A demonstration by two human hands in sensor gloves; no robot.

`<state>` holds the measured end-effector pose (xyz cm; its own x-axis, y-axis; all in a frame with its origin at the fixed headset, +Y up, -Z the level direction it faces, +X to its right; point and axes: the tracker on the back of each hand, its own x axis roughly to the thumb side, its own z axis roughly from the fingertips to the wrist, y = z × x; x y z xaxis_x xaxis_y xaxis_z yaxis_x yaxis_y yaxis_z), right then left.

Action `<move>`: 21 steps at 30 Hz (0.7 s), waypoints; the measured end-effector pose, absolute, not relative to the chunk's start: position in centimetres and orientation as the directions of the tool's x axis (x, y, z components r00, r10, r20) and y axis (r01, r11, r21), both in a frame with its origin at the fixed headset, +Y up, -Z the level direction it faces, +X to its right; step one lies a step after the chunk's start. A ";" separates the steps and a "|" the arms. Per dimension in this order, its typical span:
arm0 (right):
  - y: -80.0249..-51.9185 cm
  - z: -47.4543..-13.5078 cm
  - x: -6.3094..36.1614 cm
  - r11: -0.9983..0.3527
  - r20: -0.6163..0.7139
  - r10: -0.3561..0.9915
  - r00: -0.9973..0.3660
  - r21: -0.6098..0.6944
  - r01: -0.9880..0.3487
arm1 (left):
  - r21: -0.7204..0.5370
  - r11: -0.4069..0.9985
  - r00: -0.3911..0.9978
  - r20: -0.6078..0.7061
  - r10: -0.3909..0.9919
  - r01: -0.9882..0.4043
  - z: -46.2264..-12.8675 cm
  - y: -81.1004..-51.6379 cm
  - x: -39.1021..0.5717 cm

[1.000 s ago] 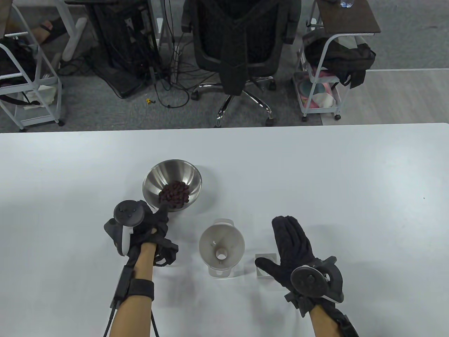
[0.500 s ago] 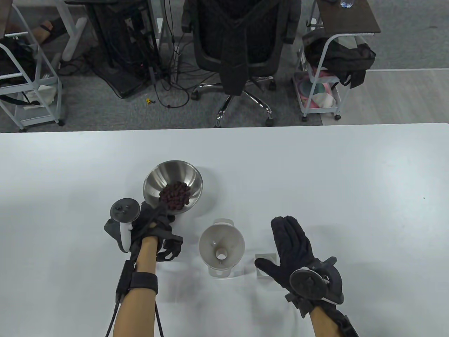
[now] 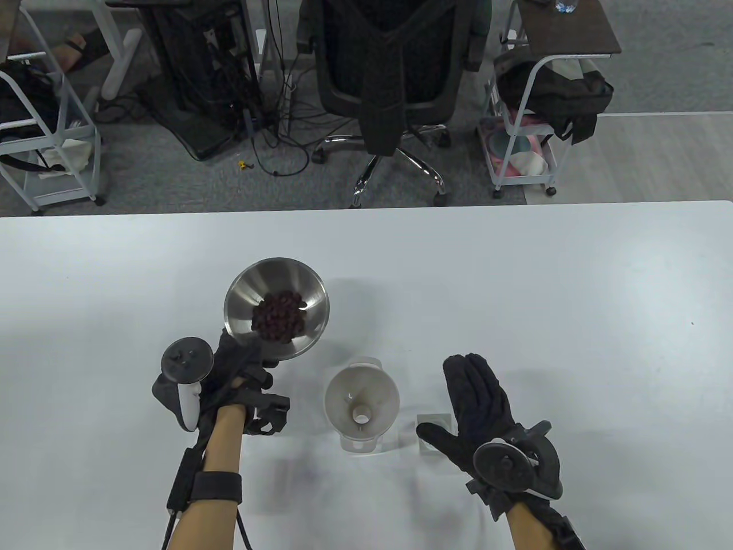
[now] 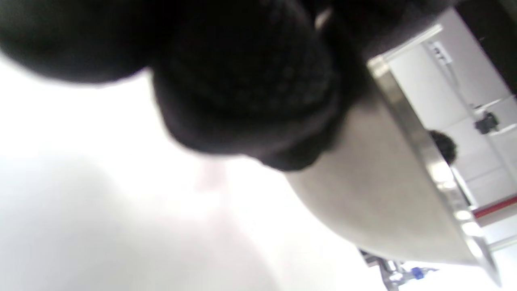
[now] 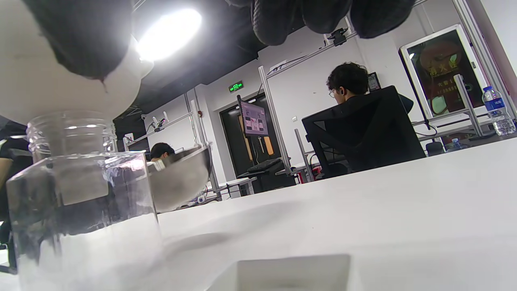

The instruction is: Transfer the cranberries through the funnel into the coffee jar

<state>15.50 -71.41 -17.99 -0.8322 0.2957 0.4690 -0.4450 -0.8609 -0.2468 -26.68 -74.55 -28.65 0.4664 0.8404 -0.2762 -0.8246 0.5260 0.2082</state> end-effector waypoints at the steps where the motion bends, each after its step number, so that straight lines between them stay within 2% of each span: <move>1: -71.4 -18.0 15.5 -0.861 0.467 0.297 -0.833 -0.246 -0.444 | 0.212 0.523 0.468 -0.259 0.845 -0.826 -28.4 -74.0 -26.7; 12: -71.4 -17.9 15.8 -0.862 0.454 0.298 -0.840 -0.251 -0.441 | 0.304 0.574 0.584 -0.066 0.809 -0.760 -25.0 -67.2 -26.0; 21: -71.4 -17.9 16.0 -0.861 0.442 0.310 -0.842 -0.244 -0.446 | 0.381 0.592 0.658 0.062 0.750 -0.710 -22.9 -64.2 -24.0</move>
